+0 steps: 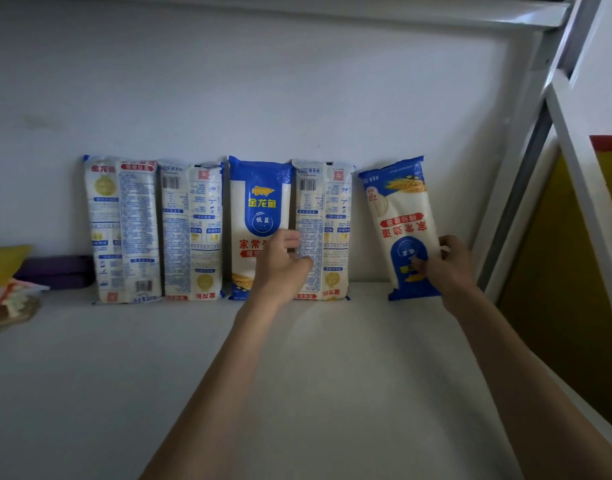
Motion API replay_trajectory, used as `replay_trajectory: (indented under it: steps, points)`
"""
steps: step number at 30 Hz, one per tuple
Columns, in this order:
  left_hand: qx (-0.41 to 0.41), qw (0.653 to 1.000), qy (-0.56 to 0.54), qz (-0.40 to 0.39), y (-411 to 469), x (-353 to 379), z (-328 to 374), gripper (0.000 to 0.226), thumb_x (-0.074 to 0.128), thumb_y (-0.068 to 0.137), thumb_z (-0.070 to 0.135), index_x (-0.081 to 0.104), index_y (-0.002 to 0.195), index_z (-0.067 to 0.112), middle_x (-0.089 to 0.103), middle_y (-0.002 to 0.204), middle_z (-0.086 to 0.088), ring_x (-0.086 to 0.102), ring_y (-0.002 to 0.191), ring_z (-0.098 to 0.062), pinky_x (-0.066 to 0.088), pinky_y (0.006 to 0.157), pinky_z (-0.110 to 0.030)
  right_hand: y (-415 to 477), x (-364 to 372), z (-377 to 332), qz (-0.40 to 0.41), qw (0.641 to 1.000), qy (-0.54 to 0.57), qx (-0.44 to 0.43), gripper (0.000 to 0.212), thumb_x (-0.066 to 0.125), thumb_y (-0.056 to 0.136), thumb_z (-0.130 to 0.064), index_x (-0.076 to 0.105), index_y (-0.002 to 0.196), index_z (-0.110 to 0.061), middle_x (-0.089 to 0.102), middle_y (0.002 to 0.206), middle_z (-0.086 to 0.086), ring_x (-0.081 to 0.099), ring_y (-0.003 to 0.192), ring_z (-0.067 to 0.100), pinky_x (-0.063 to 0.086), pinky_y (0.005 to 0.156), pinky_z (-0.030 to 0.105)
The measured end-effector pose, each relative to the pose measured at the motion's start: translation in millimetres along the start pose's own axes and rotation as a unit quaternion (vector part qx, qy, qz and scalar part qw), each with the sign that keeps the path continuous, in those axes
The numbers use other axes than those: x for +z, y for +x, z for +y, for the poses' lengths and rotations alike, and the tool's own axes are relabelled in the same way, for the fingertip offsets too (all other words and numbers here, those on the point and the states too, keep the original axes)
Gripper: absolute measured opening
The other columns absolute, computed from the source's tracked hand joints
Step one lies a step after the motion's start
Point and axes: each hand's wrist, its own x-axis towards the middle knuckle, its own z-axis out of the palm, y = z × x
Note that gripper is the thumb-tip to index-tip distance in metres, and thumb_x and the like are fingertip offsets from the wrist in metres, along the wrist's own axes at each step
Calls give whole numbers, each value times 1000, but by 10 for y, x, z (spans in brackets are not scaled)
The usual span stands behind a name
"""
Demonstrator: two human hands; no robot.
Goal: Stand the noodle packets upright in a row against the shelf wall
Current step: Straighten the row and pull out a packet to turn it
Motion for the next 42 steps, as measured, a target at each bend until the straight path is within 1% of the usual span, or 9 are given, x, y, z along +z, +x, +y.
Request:
replay_trajectory:
  steps: [10, 15, 19, 26, 28, 33, 37, 39, 42]
  points:
    - [-2, 990, -122, -64, -46, 57, 177, 75, 83, 69, 42, 50, 134, 21, 60, 127, 6, 58, 116, -8, 46, 80, -18, -56, -278, -190, -194, 975, -51, -94, 31, 74, 81, -9, 59, 108, -12, 74, 99, 8, 72, 87, 27, 60, 76, 47]
    - [-7, 960, -276, -37, -45, 10, 272, 58, 79, 73, 33, 58, 120, 7, 74, 106, -6, 74, 93, -15, 61, 76, -34, -197, -147, -325, -288, 945, -88, -128, 28, 70, 83, -2, 59, 109, -6, 76, 97, 6, 74, 87, 25, 61, 74, 42]
    - [-32, 961, -276, 3, 9, -193, 245, 44, 78, 72, 39, 68, 100, 6, 78, 90, -9, 76, 82, -24, 61, 65, -36, -272, -140, -523, -296, 930, -139, -169, 27, 67, 83, 2, 61, 106, -9, 74, 98, 5, 73, 87, 22, 61, 68, 36]
    - [-12, 981, -167, -101, 22, -650, 155, 44, 84, 56, 30, 74, 96, 16, 77, 95, -6, 72, 98, -28, 56, 86, -43, -447, -195, -903, -278, 882, -288, -251, 31, 74, 79, -4, 65, 100, -24, 71, 88, -7, 68, 77, 7, 55, 58, 19]
    - [9, 977, -160, -140, 10, -725, 209, 46, 85, 53, 30, 73, 95, 20, 78, 94, -4, 72, 97, -22, 56, 84, -37, -503, -184, -962, -270, 869, -314, -270, 31, 76, 75, -3, 68, 97, -24, 72, 89, -6, 69, 78, 7, 58, 62, 23]
    - [34, 959, 79, -270, -70, -587, 423, 58, 87, 53, 35, 70, 109, 31, 75, 99, 13, 70, 89, 2, 53, 69, -15, -686, -29, -1050, -260, 834, -351, -338, 33, 76, 68, 3, 72, 84, -25, 66, 78, -14, 63, 87, 11, 55, 74, 26]
    - [8, 945, 123, -303, -106, -476, 493, 62, 90, 54, 38, 72, 111, 24, 76, 101, 9, 71, 89, 0, 57, 75, -18, -689, 94, -1048, -198, 794, -393, -419, 31, 73, 63, -2, 70, 76, -30, 61, 66, -22, 53, 86, 7, 25, 112, 30]
    - [3, 935, 184, -304, -131, -389, 491, 65, 92, 48, 47, 72, 106, 25, 76, 97, 8, 73, 87, -7, 60, 80, -30, -695, 141, -1022, -191, 783, -402, -434, 28, 71, 62, -2, 72, 78, -25, 60, 66, -19, 52, 81, 0, 15, 114, 27]
    - [14, 925, 283, -254, -156, -267, 422, 54, 92, 55, 42, 65, 99, 23, 72, 90, 6, 70, 80, -10, 60, 72, -32, -751, 185, -1006, -200, 791, -395, -421, 29, 70, 64, -5, 72, 84, -27, 62, 76, -15, 43, 104, 9, 19, 107, 23]
